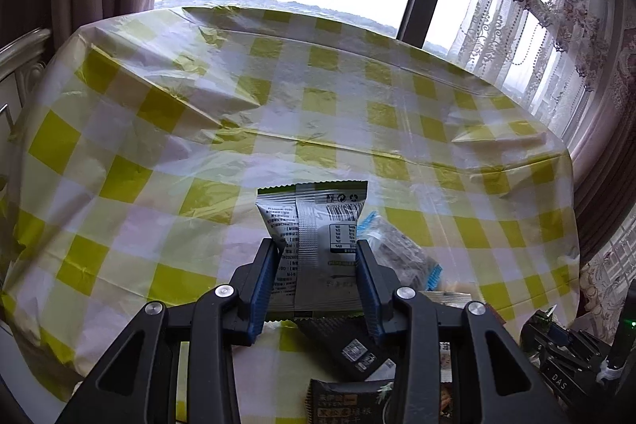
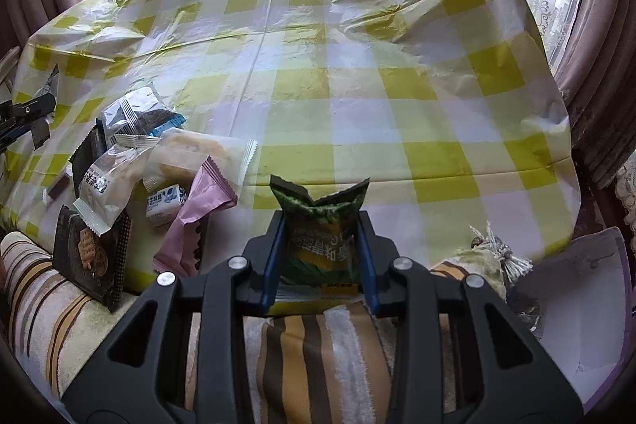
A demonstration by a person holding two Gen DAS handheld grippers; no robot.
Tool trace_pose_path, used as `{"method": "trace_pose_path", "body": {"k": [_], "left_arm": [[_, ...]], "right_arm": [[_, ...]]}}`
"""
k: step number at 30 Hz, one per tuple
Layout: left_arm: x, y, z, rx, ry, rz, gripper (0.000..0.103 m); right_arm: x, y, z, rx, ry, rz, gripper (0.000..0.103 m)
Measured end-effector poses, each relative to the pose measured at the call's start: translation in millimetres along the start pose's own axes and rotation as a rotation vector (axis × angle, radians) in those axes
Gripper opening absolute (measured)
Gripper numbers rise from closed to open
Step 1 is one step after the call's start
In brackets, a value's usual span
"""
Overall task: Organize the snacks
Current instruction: 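Grasp the white-green packet with the left tool while the right tool grasps the green packet, then carry both packets over the white box and open both tools to drop them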
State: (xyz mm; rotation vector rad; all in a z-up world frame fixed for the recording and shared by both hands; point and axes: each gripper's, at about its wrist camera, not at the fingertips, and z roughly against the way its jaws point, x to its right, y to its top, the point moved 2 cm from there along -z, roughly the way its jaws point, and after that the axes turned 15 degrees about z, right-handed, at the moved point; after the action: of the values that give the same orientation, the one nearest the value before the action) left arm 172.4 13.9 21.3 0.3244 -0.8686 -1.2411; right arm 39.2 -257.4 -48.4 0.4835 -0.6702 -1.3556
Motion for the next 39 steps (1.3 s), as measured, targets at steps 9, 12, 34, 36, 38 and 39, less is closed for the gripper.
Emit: {"method": "trace_pose_path", "body": {"k": [9, 12, 34, 36, 38, 39], "left_arm": [[47, -35, 13, -0.043, -0.096, -0.041, 0.040], [68, -49, 16, -0.065, -0.127, -0.067, 0.040], [183, -138, 20, -0.239, -0.252, -0.261, 0.040], [193, -145, 19, -0.256, -0.261, -0.278, 0.040], [203, -153, 18, -0.276, -0.272, -0.295, 0.040], [207, -157, 17, -0.285, -0.277, -0.302, 0.040]], "right_arm": [[11, -4, 14, 0.033, 0.000, -0.046, 0.036], [16, -7, 18, 0.041, 0.005, -0.057, 0.036], [94, -57, 61, 0.076, -0.033, -0.224, 0.023], [103, -65, 63, 0.071, -0.035, -0.241, 0.023], [110, -71, 64, 0.067, -0.038, -0.257, 0.023], [113, -75, 64, 0.062, -0.043, -0.262, 0.023]]}}
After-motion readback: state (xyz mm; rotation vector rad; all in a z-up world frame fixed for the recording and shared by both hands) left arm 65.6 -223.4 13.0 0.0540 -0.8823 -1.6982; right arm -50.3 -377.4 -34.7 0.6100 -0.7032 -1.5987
